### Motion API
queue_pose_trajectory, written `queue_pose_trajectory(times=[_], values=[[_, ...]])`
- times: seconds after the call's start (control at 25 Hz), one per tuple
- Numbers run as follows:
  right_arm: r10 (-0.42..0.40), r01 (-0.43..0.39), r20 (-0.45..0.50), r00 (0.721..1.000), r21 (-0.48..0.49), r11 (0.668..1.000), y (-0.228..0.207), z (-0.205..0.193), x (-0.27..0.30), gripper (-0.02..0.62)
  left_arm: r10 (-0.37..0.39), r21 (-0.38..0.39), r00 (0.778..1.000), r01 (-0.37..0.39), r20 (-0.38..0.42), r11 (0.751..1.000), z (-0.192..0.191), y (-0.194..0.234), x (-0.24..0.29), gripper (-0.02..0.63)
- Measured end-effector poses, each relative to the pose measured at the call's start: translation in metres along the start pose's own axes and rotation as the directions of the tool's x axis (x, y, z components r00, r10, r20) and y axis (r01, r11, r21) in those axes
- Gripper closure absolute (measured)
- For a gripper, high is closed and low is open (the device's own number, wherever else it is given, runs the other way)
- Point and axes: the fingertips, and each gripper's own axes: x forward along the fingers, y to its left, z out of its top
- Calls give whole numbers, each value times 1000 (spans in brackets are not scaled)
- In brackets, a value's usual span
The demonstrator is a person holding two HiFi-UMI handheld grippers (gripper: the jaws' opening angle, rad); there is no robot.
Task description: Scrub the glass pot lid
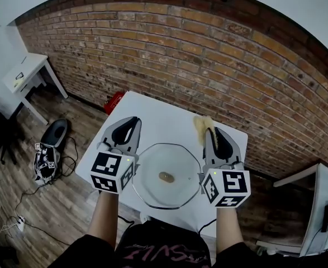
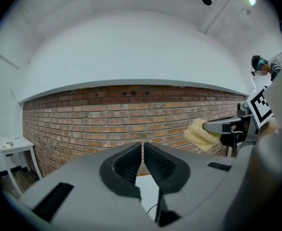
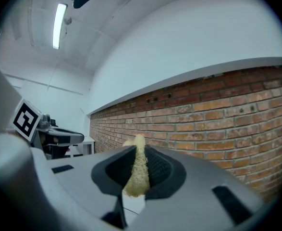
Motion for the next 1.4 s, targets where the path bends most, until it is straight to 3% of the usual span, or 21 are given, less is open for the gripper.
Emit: queue_pose_trajectory(times=[0.56,1.4], values=[[1,1,-60,998,37,999,-12,-30,9,538,-12,-5,999,12,-53,1000,-24,-5,19,583],[27,7,-285,958,119,993,-3,-153,7,538,-45,-114,961,14,-274,993,-149,-16,23,583]])
